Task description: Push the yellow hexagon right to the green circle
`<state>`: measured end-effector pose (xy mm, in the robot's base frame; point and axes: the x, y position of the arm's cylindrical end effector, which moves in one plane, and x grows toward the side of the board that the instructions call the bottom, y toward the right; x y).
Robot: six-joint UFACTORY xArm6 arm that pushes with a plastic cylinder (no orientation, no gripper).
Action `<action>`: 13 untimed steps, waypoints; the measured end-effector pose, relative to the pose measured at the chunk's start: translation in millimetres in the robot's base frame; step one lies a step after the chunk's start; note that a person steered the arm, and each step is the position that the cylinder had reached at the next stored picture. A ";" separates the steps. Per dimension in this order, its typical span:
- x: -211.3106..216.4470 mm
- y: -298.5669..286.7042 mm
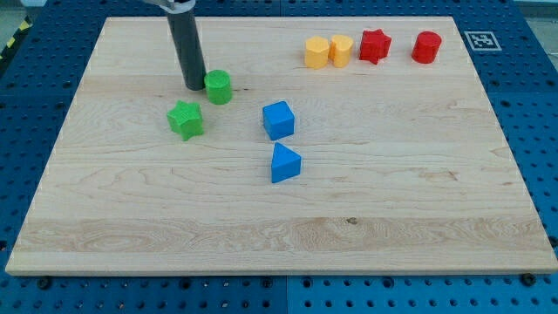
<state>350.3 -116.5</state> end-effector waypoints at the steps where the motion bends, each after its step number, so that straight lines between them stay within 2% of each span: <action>1: -1.8 28.8; 2: -3.2 33.8; 3: -56.3 37.2; 4: -117.1 71.1; 5: -136.0 128.2; 6: -128.3 163.8; 10: -29.8 185.1; 12: -26.6 254.2; 13: -23.6 253.4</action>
<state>326.8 136.9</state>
